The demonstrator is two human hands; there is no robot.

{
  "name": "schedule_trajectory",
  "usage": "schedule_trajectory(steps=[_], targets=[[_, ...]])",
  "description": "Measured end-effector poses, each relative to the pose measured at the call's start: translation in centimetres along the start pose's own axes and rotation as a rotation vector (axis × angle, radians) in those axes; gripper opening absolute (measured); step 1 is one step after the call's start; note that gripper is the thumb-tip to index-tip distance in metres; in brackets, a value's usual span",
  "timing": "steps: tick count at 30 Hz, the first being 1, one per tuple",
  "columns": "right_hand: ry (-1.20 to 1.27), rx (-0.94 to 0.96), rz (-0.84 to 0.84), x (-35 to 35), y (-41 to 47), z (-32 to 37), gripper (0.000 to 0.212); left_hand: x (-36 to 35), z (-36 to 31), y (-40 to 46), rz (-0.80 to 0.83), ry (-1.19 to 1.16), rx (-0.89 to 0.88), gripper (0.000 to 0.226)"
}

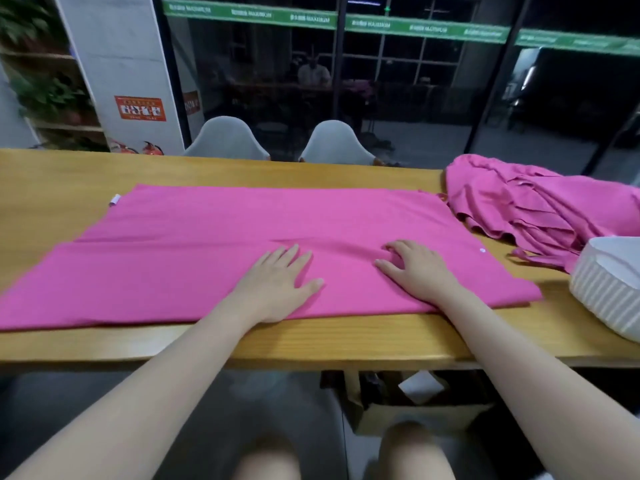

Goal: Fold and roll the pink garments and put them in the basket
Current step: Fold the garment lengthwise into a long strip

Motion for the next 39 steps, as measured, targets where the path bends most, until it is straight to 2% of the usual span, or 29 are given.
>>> schedule_trajectory(steps=[4,8,10,12,14,16,18,21,24,31,35,39], targets=[[0.061,-0.008,-0.041,0.3,-4.1,1.4,0.065,0.2,-0.4,-3.8,0.013,-0.003,-0.035,0.084],[0.082,0.073,-0.148,1.0,-7.9,2.0,0.038,0.0,-0.8,-6.9,0.024,-0.031,-0.036,0.086],[0.073,0.091,-0.215,1.8,-9.3,2.3,0.03,0.3,-1.0,-6.7,-0.026,-0.056,0.01,0.086],[0.049,0.14,-0.273,2.4,-10.4,2.7,0.029,1.3,-1.8,-5.6,-0.158,-0.096,0.038,0.085],[0.021,0.229,-0.31,2.7,-11.6,3.7,0.032,2.3,-3.3,-4.2,-0.282,-0.115,-0.018,0.075],[0.019,0.255,-0.318,3.0,-12.7,4.4,0.04,3.0,-4.6,-3.0,-0.327,-0.162,-0.088,0.062],[0.034,0.201,-0.297,3.5,-13.4,4.3,0.045,3.2,-5.0,-2.3,-0.349,-0.206,-0.122,0.059],[0.04,0.101,-0.241,4.7,-13.5,2.7,0.026,2.8,-4.8,-2.3,-0.434,-0.255,-0.126,0.041],[-0.006,0.054,-0.135,5.4,-13.0,1.1,0.036,2.8,-4.8,-2.7,-0.488,-0.298,-0.141,0.024],[-0.262,0.126,0.001,8.0,-12.5,-1.0,0.021,2.5,-4.3,-2.2,-0.454,-0.343,-0.113,0.014],[-0.033,0.037,-0.12,9.9,-10.4,-3.9,0.015,2.6,-3.7,-0.4,-0.387,-0.405,-0.071,0.018],[0.119,-0.084,-0.169,11.2,-5.8,-7.7,0.013,2.6,-2.9,2.7,-0.367,-0.405,-0.001,0.027]])
Point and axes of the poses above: each hand's wrist, its own y-axis towards the middle knuckle, its own x-axis out of the back of the hand, z = x × y, the point moved 4 cm from there along y, towards the middle knuckle, and after that the axes turned 13 degrees about y, right-handed, at the moved point
